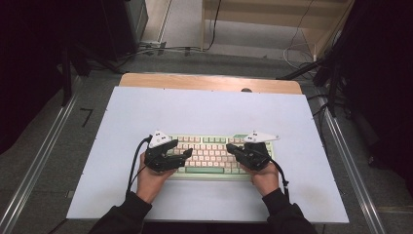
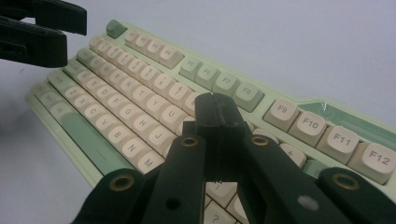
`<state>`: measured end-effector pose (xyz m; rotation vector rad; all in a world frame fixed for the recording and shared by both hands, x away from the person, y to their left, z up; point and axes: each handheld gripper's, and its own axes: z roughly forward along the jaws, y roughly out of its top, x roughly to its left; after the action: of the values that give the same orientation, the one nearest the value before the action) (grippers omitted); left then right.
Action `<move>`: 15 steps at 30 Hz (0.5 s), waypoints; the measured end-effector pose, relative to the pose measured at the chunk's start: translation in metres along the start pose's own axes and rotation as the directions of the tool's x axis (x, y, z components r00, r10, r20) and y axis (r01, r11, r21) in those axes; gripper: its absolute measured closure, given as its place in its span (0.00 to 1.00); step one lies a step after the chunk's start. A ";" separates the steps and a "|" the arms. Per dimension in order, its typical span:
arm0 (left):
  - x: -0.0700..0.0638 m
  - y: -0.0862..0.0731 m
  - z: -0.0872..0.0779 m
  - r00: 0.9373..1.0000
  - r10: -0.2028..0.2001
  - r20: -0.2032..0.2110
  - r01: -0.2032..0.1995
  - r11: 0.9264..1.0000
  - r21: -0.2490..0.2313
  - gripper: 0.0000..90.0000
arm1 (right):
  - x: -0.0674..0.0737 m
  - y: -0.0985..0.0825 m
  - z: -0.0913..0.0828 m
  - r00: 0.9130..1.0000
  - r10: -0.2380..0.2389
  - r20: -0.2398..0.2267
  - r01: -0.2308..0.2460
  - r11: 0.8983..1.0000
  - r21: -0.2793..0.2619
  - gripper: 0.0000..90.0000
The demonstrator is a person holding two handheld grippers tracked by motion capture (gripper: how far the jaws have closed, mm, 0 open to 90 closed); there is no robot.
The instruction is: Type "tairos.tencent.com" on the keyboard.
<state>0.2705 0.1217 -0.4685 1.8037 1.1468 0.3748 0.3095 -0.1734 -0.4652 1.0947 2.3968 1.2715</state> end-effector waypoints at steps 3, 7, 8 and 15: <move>0.000 -0.001 -0.001 1.000 0.003 0.001 -0.003 1.000 0.001 0.38 | 0.000 0.001 0.003 1.000 -0.002 0.002 0.002 1.000 0.005 0.97; 0.000 -0.002 -0.003 1.000 0.004 0.000 -0.004 1.000 0.000 0.38 | 0.000 0.000 0.009 1.000 0.003 0.007 -0.003 1.000 0.024 0.97; 0.000 -0.002 -0.004 1.000 0.002 -0.001 -0.002 1.000 -0.003 0.38 | 0.000 0.000 0.011 1.000 -0.001 0.006 0.000 1.000 0.025 0.97; 0.002 -0.006 -0.010 1.000 -0.005 -0.002 0.005 1.000 -0.007 0.38 | 0.002 -0.001 0.017 1.000 -0.014 0.015 0.014 0.999 0.049 0.97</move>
<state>0.2616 0.1298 -0.4684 1.7941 1.1498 0.3776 0.3164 -0.1615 -0.4761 1.0953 2.4323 1.2011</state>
